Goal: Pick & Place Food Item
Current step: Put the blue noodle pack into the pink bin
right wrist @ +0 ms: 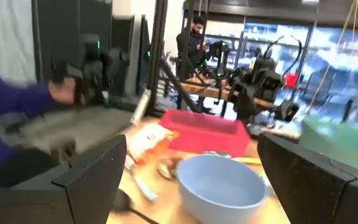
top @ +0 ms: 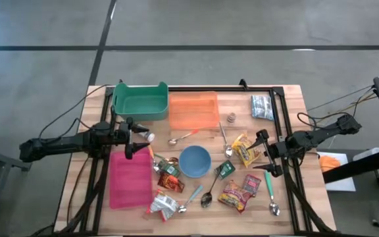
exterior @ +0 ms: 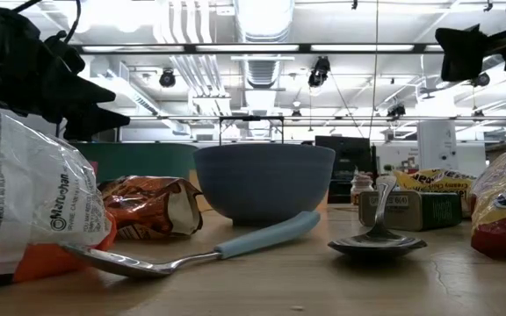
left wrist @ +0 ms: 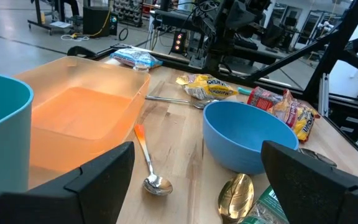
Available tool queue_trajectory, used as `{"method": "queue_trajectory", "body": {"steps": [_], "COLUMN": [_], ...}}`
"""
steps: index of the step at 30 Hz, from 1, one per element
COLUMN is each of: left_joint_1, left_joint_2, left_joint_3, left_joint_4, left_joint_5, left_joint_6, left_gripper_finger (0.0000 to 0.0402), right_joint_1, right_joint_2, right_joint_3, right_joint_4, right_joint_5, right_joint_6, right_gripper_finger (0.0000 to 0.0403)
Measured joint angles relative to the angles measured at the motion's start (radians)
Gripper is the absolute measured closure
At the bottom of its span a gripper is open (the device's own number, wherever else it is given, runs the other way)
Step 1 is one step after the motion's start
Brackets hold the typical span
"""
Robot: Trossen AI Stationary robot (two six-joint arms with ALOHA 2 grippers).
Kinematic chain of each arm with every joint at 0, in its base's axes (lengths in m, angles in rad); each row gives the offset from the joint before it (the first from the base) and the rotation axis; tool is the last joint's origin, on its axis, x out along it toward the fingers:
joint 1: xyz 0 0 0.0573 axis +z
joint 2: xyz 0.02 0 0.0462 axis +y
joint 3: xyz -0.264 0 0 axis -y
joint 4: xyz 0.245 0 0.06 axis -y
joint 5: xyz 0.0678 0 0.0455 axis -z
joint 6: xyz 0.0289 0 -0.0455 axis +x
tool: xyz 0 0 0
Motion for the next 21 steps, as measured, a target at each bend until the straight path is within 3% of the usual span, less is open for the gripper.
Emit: {"method": "queue_trajectory", "body": {"steps": [6,9,13,21], "left_joint_1": [0.000,0.000,0.000,0.000], "left_joint_2": [0.000,0.000,0.000,0.000], "left_joint_3": [0.000,0.000,0.000,0.000], "left_joint_4": [0.000,0.002,0.033,0.071], "left_joint_5": [0.000,0.000,0.000,0.001], "left_joint_6": [-0.020,-0.135,-0.288,-0.295], "left_gripper_finger": [0.0050,0.0050,0.0050,0.0050], "right_joint_1": [0.000,0.000,0.000,0.000], "right_joint_2": [0.000,0.000,-0.001,0.035], "right_joint_3": [0.000,0.000,0.000,0.007], "right_joint_4": [0.095,0.124,0.166,0.117], "right_joint_5": [-0.001,0.017,0.178,0.494], "right_joint_6": [0.218,0.259,0.332,0.381], "right_gripper_finger": [0.0043,0.0043,0.0043,0.0043]}}
